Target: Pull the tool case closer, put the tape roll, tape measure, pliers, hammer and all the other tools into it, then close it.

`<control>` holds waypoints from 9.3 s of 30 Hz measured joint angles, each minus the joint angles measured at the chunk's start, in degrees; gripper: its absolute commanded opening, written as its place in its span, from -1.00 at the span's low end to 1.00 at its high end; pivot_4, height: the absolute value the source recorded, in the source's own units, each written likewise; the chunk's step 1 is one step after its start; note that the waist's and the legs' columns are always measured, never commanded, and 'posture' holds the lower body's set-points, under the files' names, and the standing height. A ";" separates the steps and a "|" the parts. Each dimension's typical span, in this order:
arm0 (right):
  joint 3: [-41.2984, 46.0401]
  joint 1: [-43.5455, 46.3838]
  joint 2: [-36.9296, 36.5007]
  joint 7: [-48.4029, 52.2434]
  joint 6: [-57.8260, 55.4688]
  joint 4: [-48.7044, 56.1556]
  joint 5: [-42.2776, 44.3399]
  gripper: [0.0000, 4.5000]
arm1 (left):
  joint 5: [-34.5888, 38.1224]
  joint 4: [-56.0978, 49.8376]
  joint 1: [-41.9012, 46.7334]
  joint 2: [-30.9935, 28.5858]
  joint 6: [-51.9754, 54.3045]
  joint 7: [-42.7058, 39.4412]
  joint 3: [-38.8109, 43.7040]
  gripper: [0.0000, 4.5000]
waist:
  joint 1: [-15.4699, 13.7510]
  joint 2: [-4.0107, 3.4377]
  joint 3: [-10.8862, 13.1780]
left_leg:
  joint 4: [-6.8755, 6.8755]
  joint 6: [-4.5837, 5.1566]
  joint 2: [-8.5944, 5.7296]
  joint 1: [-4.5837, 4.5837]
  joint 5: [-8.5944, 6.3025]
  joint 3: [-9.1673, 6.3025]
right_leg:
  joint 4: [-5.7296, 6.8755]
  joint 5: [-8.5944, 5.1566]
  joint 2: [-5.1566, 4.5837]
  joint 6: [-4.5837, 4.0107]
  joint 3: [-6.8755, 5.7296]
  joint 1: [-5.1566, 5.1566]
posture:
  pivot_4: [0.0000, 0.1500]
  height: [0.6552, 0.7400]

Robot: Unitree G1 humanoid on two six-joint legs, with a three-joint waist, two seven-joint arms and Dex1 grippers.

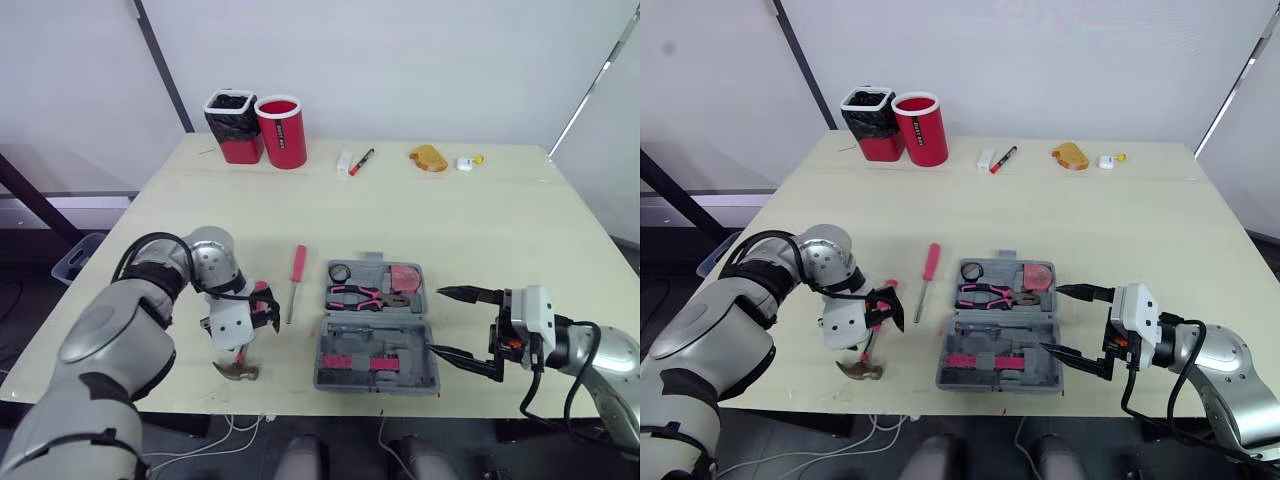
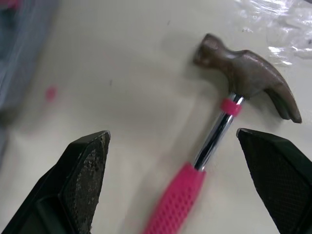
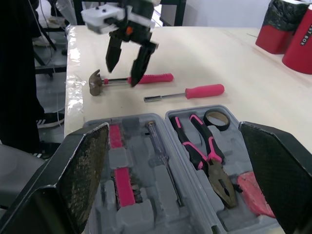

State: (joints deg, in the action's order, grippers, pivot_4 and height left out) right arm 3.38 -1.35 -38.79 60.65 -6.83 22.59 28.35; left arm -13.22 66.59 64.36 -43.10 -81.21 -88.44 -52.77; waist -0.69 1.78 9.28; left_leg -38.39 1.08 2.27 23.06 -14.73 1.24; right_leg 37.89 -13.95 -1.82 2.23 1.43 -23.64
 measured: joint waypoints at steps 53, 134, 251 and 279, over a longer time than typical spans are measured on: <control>-0.81 0.75 1.15 0.07 2.99 -1.12 -1.29 1.00 | -27.19 32.71 10.52 -1.56 -10.36 26.70 18.18 -0.97 | -0.09 0.26 0.11 | -0.06 0.00 -0.03 -0.10 0.00 0.00 | 0.07 0.03 -0.05 0.05 -0.09 0.14 | 1.00 1.00; -2.33 4.73 2.91 3.26 3.29 -5.84 0.80 1.00 | 25.82 -80.81 -38.54 10.26 172.94 63.57 68.69 -0.97 | 1.33 0.29 0.14 | -0.09 -0.04 -0.03 -0.22 0.02 -0.38 | 0.34 0.07 -0.15 0.06 -0.01 0.12 | 1.00 1.00; 8.65 -11.44 0.39 3.08 7.55 -5.95 1.47 1.00 | 15.99 -61.55 -17.75 20.92 122.17 18.21 11.44 -0.96 | 0.70 -0.34 -0.18 | -0.03 -0.01 -0.07 -0.15 0.01 -0.13 | 0.08 0.02 0.11 0.06 0.15 0.14 | 1.00 1.00; 12.77 -9.83 -4.67 6.34 3.36 -8.49 3.21 1.00 | 12.53 -53.62 -16.61 27.72 124.59 22.68 10.66 -0.96 | 0.74 -0.34 -0.18 | -0.04 -0.01 -0.08 -0.14 0.01 -0.13 | 0.08 0.03 0.09 0.07 0.16 0.14 | 1.00 1.00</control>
State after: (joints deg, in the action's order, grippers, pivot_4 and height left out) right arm 16.15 -11.17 -43.46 66.98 -3.47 14.09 31.56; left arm -0.69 12.97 47.75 -15.38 43.38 -65.76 -42.11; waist 0.05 1.44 9.09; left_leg -38.43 1.07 2.19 22.92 -14.71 1.11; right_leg 37.98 -13.92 -1.73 2.29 1.59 -23.50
